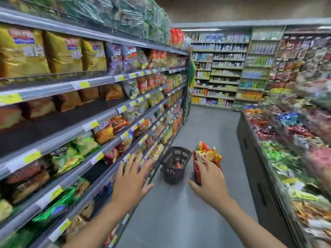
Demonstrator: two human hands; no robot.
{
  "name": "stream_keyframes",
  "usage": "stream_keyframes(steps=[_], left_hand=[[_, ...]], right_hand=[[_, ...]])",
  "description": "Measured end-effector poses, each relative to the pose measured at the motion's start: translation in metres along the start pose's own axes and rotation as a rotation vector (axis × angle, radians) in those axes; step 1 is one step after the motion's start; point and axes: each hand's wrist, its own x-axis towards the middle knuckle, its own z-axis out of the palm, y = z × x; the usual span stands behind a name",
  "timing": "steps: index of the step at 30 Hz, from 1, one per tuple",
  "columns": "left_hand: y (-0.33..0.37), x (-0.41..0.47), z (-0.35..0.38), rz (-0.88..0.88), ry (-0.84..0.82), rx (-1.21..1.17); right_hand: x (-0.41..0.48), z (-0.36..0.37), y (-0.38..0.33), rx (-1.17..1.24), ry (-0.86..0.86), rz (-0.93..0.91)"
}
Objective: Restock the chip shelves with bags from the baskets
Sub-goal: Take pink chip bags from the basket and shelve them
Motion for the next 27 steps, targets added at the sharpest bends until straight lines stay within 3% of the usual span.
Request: stream_keyframes(steps=[10,27], left_hand=[[0.009,0.157,0.129,0.167,-0.107,-0.076],[0.057,0.435,0.31,0.179,-0.228,-0.058]], right_hand=[[0.118,0.075,0.07,-0.093,-0.033,0.134],[0.364,0.213,0.234,-0.097,-0.121,0.202]])
